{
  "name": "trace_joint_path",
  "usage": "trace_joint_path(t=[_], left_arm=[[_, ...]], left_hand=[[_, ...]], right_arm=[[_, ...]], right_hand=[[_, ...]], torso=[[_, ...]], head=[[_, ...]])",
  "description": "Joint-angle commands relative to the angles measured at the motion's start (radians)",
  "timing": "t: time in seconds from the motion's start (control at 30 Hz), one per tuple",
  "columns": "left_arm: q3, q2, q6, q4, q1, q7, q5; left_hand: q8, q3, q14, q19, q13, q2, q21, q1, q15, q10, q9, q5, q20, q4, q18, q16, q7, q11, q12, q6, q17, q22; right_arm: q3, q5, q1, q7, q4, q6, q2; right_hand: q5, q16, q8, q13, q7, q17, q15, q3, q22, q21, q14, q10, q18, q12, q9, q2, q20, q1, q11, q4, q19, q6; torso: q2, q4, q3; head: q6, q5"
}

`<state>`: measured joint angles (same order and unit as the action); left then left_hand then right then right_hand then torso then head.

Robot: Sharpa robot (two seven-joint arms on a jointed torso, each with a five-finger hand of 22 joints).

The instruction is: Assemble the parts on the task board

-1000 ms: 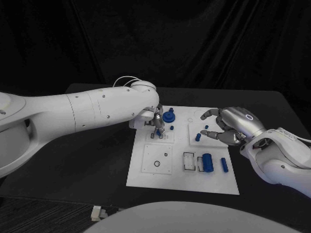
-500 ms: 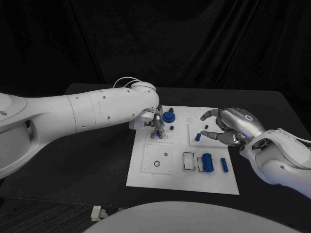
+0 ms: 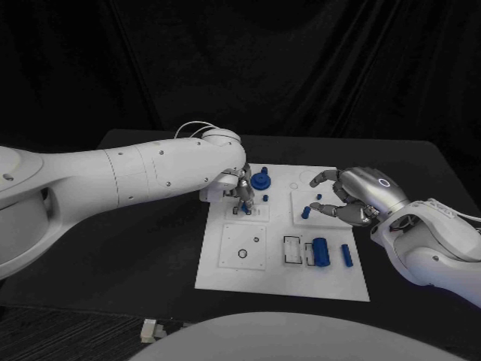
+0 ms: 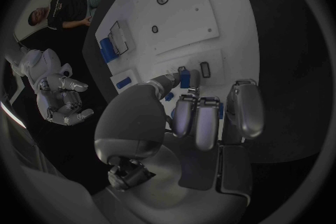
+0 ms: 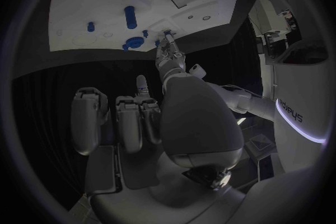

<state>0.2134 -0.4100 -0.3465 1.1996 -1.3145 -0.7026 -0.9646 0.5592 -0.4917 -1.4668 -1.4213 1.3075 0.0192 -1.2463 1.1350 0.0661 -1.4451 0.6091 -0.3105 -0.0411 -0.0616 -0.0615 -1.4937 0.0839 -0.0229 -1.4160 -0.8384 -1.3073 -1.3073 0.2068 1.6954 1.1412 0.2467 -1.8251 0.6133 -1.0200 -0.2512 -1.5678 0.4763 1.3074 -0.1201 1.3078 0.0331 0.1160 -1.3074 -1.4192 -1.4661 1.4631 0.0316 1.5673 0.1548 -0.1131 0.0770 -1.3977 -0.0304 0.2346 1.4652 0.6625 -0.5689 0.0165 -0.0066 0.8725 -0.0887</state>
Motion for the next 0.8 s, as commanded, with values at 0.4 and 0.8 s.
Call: trace_joint_path(t=[0.4, 0.8], left_arm=[[-0.001, 0.002, 0.008, 0.0, 0.007, -0.037, 0.001], [-0.001, 0.004, 0.01, 0.001, 0.007, -0.034, 0.001]], left_hand=[[-0.011, 0.013, -0.042, 0.004, 0.056, -0.002, 0.005, -0.009, 0.006, 0.011, -0.003, 0.019, 0.001, -0.003, -0.008, 0.007, -0.034, 0.0, 0.006, -0.046, -0.132, -0.169], [-0.016, 0.021, -0.041, 0.005, 0.054, -0.003, 0.009, -0.011, 0.006, 0.013, -0.004, 0.03, 0.001, -0.007, -0.009, 0.009, -0.034, 0.0, 0.007, -0.049, -0.13, -0.169]], right_arm=[[0.0, 0.003, -0.003, 0.025, 0.001, -0.016, 0.0], [0.0, 0.003, -0.003, 0.03, 0.003, -0.022, 0.001]], right_hand=[[-0.004, 0.009, 0.005, 0.263, 0.0, 0.237, 0.009, -0.004, -0.207, 0.008, -0.098, 0.108, 0.01, 0.004, -0.003, 0.005, -0.009, -0.012, 0.007, 0.01, 0.023, 0.006], [-0.004, 0.01, 0.005, 0.263, 0.0, 0.233, 0.009, -0.004, -0.206, 0.01, -0.097, 0.108, 0.011, 0.004, -0.004, 0.006, -0.009, -0.013, 0.007, 0.012, 0.022, 0.007]], torso=[[0.0, 0.0002, -0.0001], [0.0, 0.0001, -0.0001]], head=[[0.0, -0.001], [0.0, -0.002]])
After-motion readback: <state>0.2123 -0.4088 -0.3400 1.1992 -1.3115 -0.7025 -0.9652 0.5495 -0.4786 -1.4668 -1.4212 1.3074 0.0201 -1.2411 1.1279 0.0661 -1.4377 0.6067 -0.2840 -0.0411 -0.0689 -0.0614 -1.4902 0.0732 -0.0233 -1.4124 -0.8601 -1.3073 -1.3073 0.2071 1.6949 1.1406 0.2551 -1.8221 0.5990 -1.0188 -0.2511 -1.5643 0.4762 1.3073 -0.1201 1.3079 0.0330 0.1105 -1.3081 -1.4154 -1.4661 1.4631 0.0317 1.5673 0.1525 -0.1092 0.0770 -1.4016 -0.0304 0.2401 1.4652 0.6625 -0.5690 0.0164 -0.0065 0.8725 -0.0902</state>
